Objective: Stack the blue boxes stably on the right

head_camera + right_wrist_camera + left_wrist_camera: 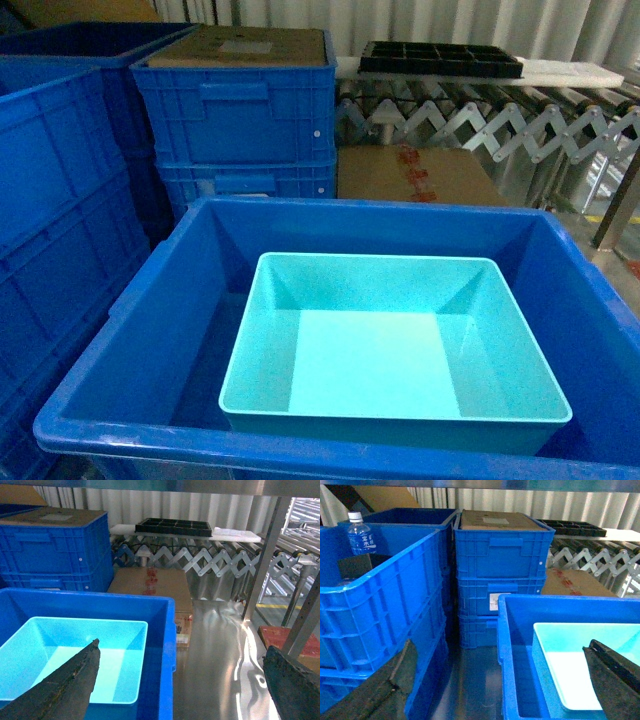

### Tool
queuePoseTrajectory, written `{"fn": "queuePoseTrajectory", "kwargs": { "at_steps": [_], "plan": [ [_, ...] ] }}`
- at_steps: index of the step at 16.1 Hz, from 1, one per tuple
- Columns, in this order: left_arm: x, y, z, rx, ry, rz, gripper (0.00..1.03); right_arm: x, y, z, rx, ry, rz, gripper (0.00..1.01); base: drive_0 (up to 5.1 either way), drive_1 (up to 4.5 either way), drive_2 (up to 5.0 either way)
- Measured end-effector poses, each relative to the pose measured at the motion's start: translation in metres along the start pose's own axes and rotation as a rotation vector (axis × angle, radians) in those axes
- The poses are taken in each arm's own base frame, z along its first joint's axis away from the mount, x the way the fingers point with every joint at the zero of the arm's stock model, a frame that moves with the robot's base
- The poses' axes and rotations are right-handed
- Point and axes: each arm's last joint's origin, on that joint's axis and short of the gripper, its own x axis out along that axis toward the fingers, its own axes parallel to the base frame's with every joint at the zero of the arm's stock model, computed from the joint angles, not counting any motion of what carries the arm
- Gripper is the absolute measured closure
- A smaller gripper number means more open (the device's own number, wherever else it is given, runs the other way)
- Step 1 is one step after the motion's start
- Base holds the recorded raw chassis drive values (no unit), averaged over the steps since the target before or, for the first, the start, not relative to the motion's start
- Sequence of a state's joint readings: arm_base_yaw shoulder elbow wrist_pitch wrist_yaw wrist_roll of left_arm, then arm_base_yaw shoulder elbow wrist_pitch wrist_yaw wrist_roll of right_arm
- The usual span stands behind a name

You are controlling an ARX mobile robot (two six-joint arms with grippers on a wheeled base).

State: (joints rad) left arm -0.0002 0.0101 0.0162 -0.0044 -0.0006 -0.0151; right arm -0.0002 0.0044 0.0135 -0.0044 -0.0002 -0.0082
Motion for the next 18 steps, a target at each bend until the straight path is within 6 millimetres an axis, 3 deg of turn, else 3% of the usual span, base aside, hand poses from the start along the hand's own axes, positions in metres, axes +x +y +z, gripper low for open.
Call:
{"fn": "queuePoseTrajectory", "kwargs": {
  "at_steps": [18],
  "plan": [
    [0.0000,0.0000,0.0000,0.001,0.000,0.000,0.05,0.0000,0.0000,0.0000,0.000,0.000,0.000,0.03,0.0,0.00,0.0]
  ]
}}
